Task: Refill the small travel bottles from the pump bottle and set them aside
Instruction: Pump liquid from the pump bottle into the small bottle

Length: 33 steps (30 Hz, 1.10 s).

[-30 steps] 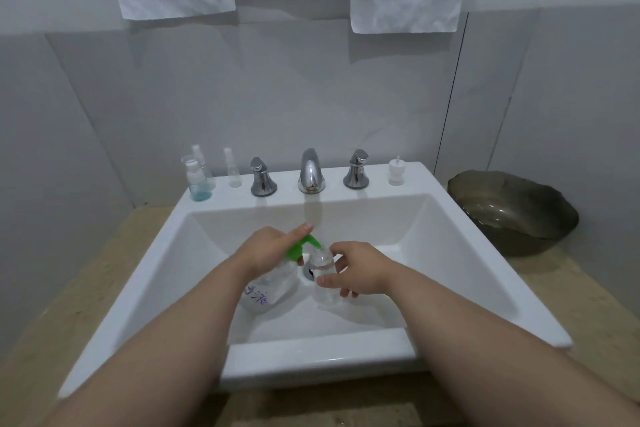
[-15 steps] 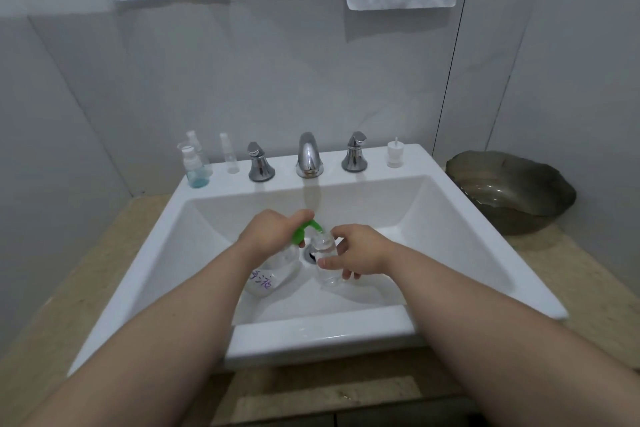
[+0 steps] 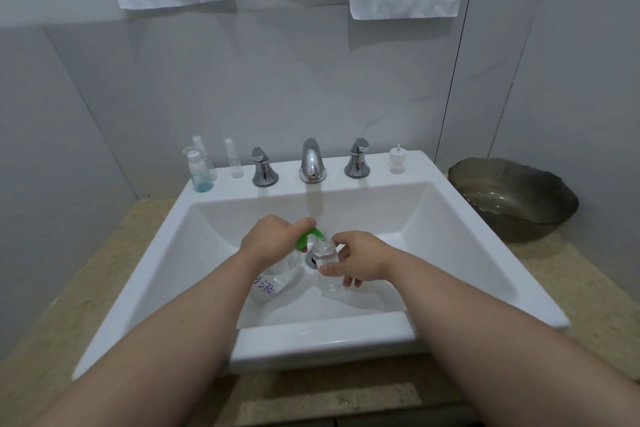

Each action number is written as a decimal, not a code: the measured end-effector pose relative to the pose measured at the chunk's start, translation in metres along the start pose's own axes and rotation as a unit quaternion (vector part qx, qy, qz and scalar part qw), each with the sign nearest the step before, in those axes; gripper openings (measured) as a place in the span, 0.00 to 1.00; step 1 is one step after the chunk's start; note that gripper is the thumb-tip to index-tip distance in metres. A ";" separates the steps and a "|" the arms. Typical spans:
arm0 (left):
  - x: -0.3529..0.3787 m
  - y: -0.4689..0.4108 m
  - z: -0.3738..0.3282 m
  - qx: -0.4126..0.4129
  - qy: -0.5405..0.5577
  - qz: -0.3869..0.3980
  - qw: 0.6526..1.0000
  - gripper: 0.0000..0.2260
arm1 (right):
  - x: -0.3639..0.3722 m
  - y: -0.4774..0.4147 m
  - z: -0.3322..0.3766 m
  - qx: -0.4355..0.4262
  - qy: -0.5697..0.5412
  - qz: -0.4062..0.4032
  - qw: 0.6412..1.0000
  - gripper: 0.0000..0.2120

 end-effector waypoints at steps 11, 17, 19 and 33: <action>-0.002 0.002 0.003 0.018 0.013 0.002 1.000 0.40 | -0.002 -0.002 -0.002 0.002 -0.007 -0.013 1.000 0.18; 0.001 0.001 0.001 0.004 0.003 -0.006 1.000 0.33 | -0.002 -0.001 -0.001 0.001 -0.004 -0.011 1.000 0.17; 0.002 -0.001 0.001 -0.001 -0.010 -0.011 1.000 0.35 | -0.002 -0.001 -0.002 0.002 -0.004 -0.012 1.000 0.17; 0.003 -0.001 -0.001 0.008 -0.058 -0.021 0.998 0.33 | 0.000 0.000 -0.001 0.003 0.009 0.010 1.000 0.14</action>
Point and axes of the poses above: each hand's wrist, its own y-axis away from the middle knuckle, its own x-axis out of the palm, z = x × y, the point moved 3 cm from there along -y, towards the middle knuckle, and after that the axes turned 13 degrees about -x, right-handed, at the moved point
